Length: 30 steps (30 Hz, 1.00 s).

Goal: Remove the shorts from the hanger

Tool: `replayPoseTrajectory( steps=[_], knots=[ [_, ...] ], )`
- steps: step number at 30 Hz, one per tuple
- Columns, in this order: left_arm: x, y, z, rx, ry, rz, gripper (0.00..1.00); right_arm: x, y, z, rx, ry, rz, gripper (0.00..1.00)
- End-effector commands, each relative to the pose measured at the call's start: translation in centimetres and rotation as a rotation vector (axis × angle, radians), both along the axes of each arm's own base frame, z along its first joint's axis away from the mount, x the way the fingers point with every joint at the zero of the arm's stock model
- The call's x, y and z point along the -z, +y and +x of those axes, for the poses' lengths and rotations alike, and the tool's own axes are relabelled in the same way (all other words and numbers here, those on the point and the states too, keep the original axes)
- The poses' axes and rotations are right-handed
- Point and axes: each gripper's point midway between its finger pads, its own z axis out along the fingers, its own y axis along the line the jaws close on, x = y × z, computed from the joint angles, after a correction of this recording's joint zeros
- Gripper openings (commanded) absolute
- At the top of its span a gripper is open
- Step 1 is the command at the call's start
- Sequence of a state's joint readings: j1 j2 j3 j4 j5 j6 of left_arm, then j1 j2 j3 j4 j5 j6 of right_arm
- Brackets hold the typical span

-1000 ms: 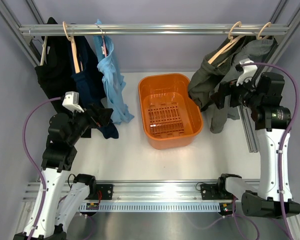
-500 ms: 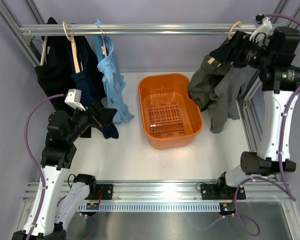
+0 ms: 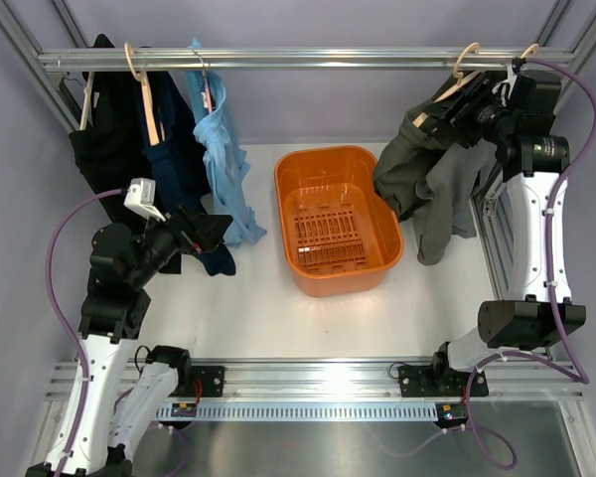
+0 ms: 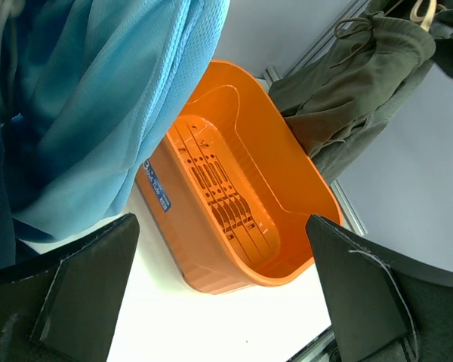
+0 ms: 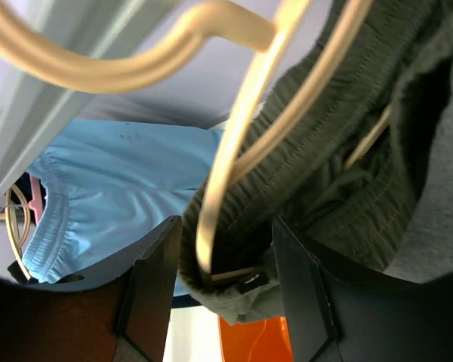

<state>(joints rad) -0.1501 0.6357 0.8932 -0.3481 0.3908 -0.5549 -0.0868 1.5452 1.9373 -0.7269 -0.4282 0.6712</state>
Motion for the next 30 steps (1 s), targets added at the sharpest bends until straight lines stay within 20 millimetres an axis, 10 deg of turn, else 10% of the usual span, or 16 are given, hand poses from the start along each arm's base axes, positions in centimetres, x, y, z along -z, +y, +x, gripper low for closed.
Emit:
replayPoseTrajectory(
  steps=[1, 13, 18, 22, 30],
  knots=[
    [-1.4, -0.8, -0.1, 0.045, -0.049, -0.028, 0.99, -1.6, -0.4, 0.2, 0.044, -0.076, 0.027, 0.59],
    [-0.6, -1.5, 0.7, 0.076, -0.018, -0.045, 0.99, -2.7, -0.3, 3.1, 0.022, -0.281, 0.029, 0.45],
    [-0.8, -1.7, 0.4, 0.088, -0.020, -0.047, 0.99, -3.0, 0.4, 3.1, -0.003, -0.290, 0.088, 0.20],
    [-1.3, -2.2, 0.2, 0.112, -0.038, -0.050, 0.99, -5.2, 1.0, 2.0, -0.034, -0.349, 0.127, 0.01],
    [-1.5, -3.5, 0.3, 0.166, -0.047, -0.050, 0.99, -12.2, 2.1, -2.2, -0.103, -0.544, 0.133, 0.00]
  ],
)
